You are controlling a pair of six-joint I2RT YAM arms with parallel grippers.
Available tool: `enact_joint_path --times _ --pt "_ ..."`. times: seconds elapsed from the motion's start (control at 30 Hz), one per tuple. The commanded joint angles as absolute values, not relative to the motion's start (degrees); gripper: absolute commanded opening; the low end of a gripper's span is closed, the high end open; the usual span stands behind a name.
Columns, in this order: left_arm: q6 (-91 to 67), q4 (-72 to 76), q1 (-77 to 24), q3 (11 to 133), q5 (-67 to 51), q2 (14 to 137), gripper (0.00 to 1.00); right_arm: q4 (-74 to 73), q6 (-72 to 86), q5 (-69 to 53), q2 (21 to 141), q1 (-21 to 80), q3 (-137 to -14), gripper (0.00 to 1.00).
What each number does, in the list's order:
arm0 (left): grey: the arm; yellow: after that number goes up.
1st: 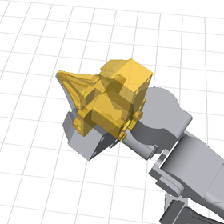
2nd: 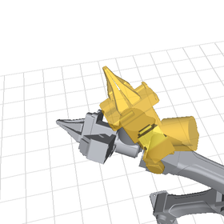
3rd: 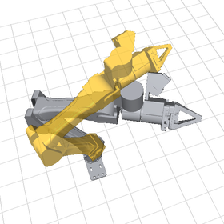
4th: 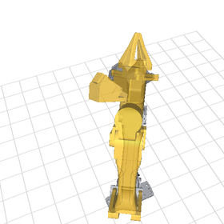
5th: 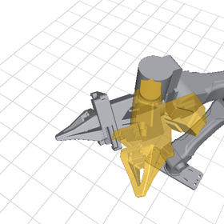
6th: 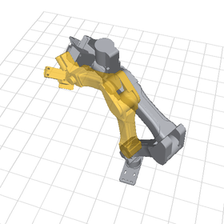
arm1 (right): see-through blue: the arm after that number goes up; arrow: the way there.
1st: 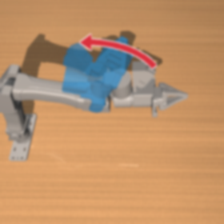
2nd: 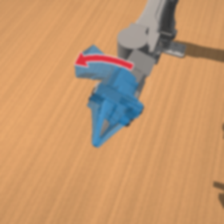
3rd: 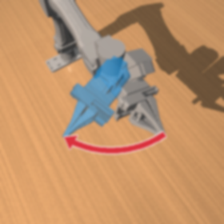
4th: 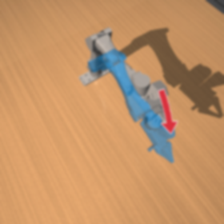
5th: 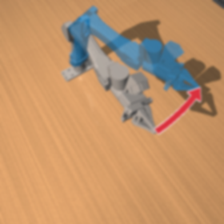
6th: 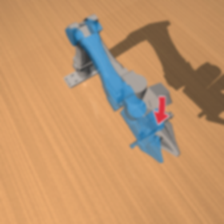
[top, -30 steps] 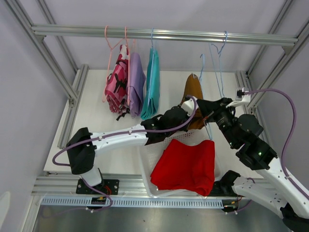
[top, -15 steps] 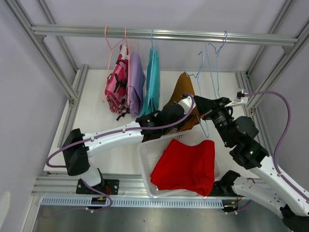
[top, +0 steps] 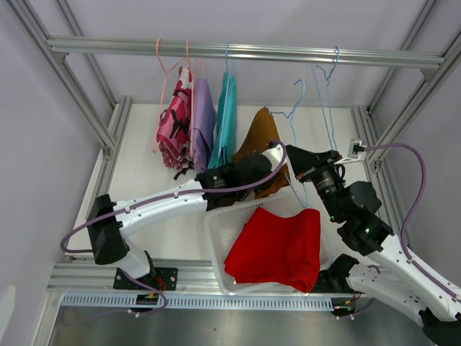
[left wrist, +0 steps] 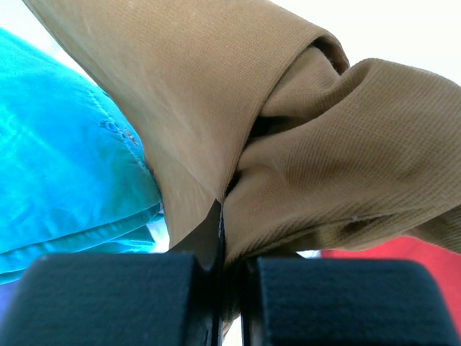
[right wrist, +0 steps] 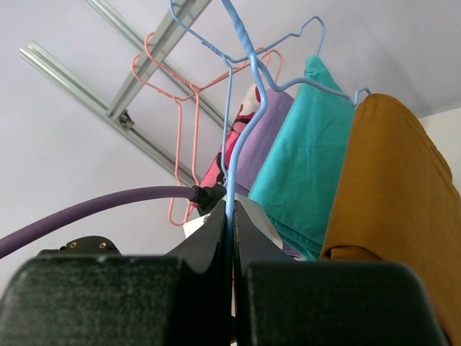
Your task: Remove the trousers from the hanger
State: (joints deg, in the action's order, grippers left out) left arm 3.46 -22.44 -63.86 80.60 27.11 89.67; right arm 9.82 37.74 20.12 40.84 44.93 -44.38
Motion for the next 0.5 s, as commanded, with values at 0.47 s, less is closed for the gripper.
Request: enact_joint_path --times 0.47 --pt "2.7 5.8 -68.1 93.3 25.7 75.6 0.01 -9.2 33.1 24.6 42.5 46.1 -37.7 0.0"
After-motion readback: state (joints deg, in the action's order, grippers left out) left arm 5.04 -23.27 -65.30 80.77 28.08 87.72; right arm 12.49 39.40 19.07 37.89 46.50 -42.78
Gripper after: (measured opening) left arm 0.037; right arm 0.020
